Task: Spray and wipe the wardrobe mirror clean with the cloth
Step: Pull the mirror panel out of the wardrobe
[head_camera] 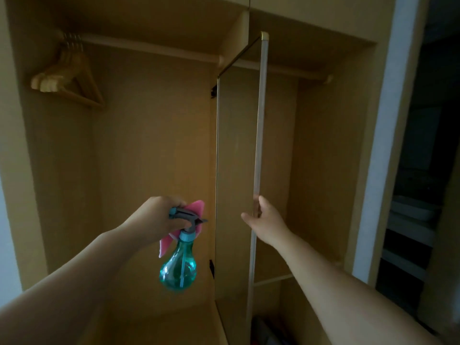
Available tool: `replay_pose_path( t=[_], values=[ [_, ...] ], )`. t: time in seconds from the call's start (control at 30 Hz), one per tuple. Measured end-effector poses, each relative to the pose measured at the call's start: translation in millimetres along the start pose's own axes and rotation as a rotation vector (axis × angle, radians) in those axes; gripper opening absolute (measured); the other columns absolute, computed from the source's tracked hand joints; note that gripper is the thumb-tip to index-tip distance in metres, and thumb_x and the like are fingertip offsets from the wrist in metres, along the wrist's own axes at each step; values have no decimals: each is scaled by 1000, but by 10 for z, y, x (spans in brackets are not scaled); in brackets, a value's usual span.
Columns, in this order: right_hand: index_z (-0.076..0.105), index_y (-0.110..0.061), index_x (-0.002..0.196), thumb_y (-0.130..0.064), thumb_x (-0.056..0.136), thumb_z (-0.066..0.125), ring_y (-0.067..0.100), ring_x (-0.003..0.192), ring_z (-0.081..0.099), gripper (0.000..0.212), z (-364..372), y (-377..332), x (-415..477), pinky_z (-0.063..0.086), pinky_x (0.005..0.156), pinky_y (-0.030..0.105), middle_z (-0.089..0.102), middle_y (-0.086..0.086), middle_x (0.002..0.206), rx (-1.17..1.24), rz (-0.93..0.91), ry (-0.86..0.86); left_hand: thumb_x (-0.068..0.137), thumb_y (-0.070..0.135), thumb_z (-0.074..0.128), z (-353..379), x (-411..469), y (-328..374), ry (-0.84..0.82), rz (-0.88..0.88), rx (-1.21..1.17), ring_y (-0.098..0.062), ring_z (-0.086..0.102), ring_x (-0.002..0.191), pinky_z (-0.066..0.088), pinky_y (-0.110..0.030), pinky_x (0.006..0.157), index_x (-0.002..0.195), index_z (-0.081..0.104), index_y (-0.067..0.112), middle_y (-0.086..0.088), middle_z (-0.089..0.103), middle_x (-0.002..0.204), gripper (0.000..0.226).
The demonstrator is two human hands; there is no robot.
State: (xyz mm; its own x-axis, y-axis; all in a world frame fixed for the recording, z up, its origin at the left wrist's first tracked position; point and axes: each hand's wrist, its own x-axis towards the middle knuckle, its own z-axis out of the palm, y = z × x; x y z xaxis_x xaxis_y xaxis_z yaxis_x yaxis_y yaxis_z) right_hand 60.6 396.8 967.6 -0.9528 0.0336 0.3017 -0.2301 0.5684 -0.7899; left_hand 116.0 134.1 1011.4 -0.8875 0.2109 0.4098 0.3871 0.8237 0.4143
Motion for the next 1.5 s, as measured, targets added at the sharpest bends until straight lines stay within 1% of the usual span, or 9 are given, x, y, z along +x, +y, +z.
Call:
replay_pose_path(
  t=[0.1,0.23,0.43,0.57,0.67,0.87,1.0,1.3,1.5],
  values=[
    [52,-22,119,-15,98,53,10,93,60,22,147,54,172,39,59,12,60,-8,106,11,2,56,77,25,74,-29,114,42,33,-11,-31,-1,65,63,57,-24,61,83,68,33,11,70,73,11],
    [52,-29,105,-19,98,53,2,88,58,12,51,295,310,38,55,9,54,-18,93,-12,-26,48,78,25,74,41,273,65,69,-27,-77,0,65,65,55,-19,57,84,64,33,11,69,75,14],
    [51,-10,131,-18,100,51,13,96,63,32,-404,650,517,44,66,17,61,0,111,-79,-21,108,79,27,74,251,465,139,49,-23,-76,1,65,69,50,-11,54,85,61,36,14,67,79,17],
    [41,-6,144,-21,101,50,30,134,45,46,-614,841,690,40,108,40,47,11,146,-103,8,125,77,31,75,326,576,227,22,-37,-56,-4,66,71,52,-13,56,84,61,37,14,66,81,17],
    [41,-6,144,-19,101,50,29,134,44,46,-671,912,825,38,106,36,47,11,146,-83,-9,155,78,30,74,358,624,304,20,-60,-65,-7,67,75,54,-14,59,87,62,35,12,66,85,16],
    [53,0,126,-19,100,50,33,117,54,32,-787,1104,1104,39,83,30,57,11,116,-46,-60,98,79,31,73,395,604,475,61,-94,0,-7,66,77,56,-17,65,94,64,31,12,66,86,18],
    [52,-12,82,-14,98,53,28,80,54,16,-823,1227,1344,39,62,29,54,6,78,-9,-105,73,78,32,75,397,548,510,87,-137,16,-6,66,75,57,-18,64,94,66,30,13,67,85,18],
    [47,-4,137,-21,98,56,15,84,58,43,-871,1542,1816,46,70,28,61,15,119,-63,-35,53,76,39,76,442,449,482,62,-165,51,-1,66,73,58,-23,64,83,63,40,16,68,80,15],
    [48,-11,139,-25,98,55,21,103,60,44,-707,1527,2189,45,80,29,61,10,128,-33,-103,-15,76,36,76,381,373,568,129,-245,75,-3,67,76,59,-27,67,87,65,38,15,68,83,16]
  ],
)
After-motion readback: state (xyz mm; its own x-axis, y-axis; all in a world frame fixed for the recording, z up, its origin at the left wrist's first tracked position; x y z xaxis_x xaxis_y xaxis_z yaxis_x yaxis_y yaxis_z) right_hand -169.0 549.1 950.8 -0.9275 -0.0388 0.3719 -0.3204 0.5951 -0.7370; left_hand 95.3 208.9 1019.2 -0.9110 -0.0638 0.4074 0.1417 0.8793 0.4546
